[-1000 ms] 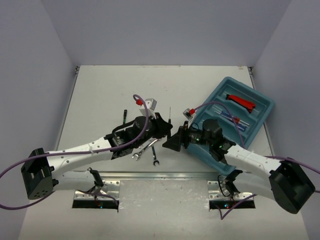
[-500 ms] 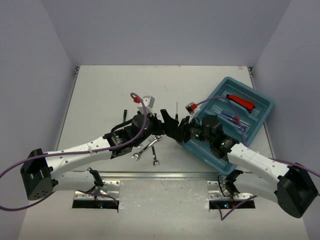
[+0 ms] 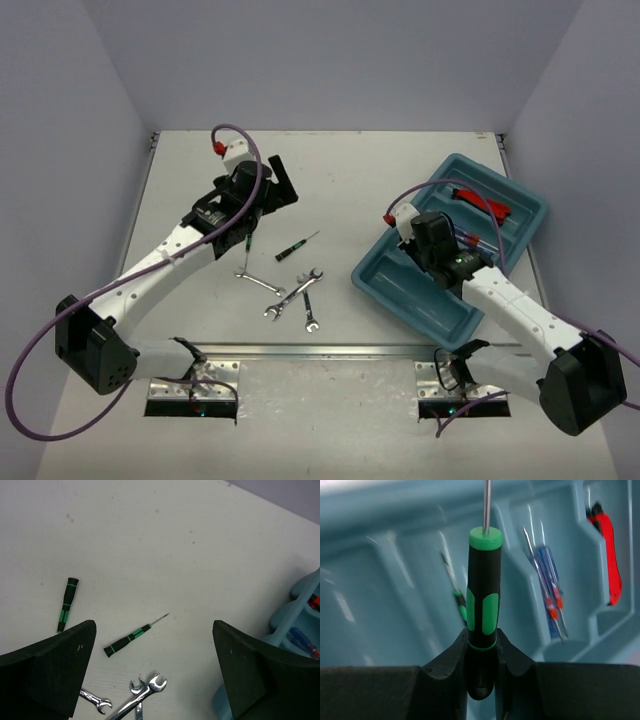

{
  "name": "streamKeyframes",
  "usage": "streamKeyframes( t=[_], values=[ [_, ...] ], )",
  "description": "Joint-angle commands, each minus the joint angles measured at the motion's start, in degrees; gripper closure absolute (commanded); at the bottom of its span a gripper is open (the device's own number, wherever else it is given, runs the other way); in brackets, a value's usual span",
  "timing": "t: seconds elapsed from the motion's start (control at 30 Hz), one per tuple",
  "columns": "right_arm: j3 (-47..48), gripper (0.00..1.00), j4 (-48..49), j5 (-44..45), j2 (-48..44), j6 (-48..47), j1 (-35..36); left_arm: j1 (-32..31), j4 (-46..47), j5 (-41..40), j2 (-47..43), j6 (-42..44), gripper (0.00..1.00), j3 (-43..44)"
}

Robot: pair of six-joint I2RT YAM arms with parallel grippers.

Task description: Sort the tools into containers

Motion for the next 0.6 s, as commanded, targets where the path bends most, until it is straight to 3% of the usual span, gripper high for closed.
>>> streamKeyframes(
  t=[0.0, 0.1, 0.37, 0.43, 0.57],
  values=[
    [1.1, 1.0, -1.5, 0.1, 3.2, -12.5, -4.0, 0.8, -3.3, 5.6, 4.6, 1.3, 0.0, 2.4],
    [2.4, 1.0, -1.5, -2.3, 5.8, -11.9, -8.0, 0.9, -5.6, 6.0, 7.6, 1.5, 0.0, 3.2],
    [2.3, 0.97, -2.5, -1.7, 7.8, -11.8, -9.7, 1.4, -5.0, 5.5, 8.4, 2.6, 0.0, 1.7],
    [2.1, 0.7, -3.2, -0.3, 7.5, -11.5, -9.8, 1.8, -5.6, 4.8, 9.2, 2.7, 0.0, 1.8],
    [2.3, 0.51, -4.5, 1.6, 5.7, -11.2, -9.8, 2.0, -6.7, 4.0, 11.1, 1.7, 0.0, 2.1]
  ],
)
